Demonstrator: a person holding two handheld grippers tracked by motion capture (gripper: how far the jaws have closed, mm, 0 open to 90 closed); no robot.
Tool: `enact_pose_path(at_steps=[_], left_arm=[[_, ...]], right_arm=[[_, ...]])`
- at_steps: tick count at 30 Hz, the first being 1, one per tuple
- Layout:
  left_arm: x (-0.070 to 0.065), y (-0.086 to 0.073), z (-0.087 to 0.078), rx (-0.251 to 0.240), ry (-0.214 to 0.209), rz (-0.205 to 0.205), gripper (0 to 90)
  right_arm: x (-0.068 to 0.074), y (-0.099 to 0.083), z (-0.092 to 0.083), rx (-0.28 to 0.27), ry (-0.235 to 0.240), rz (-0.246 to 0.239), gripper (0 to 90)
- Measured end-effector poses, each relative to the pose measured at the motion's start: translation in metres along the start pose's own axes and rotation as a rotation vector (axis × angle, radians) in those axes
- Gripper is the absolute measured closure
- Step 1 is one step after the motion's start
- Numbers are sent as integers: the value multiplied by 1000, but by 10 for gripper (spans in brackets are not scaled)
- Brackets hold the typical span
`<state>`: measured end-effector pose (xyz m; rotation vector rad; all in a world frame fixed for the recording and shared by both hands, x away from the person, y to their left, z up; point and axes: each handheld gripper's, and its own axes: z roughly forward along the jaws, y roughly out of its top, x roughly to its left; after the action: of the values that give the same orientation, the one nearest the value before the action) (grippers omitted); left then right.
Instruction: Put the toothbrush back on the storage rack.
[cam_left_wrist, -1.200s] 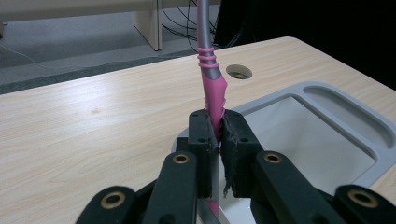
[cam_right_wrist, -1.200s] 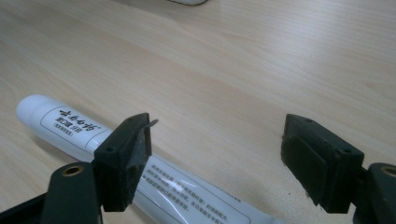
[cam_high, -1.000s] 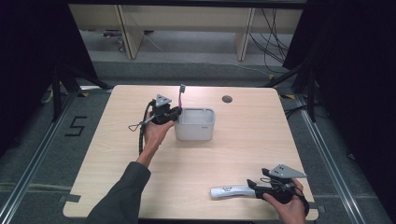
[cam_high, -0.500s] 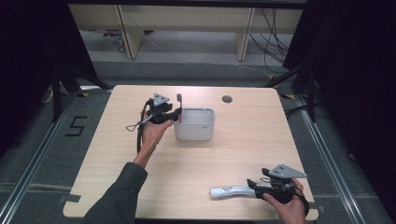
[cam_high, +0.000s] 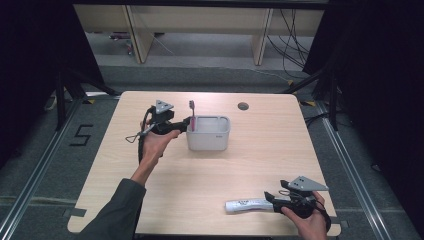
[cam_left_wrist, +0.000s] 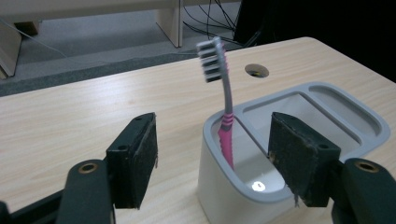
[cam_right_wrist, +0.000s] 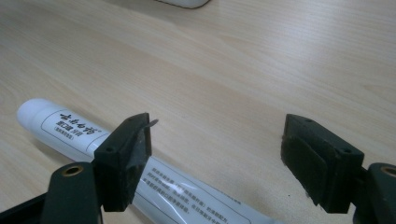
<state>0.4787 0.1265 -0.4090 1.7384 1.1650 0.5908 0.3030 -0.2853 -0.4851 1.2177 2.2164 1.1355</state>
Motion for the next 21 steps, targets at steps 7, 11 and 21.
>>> enact_pose_path(at_steps=[7,11,21], left_arm=[[3,-6,-12,-2,-17,-13,317],[3,-11,-20,18,-38,-7,302],[6,-30,-44,17,-83,-6,283]], right_arm=[[0,0,0,-8,-8,3,256],[0,0,0,-5,-8,9,256],[-1,-1,0,-9,-14,9,257]])
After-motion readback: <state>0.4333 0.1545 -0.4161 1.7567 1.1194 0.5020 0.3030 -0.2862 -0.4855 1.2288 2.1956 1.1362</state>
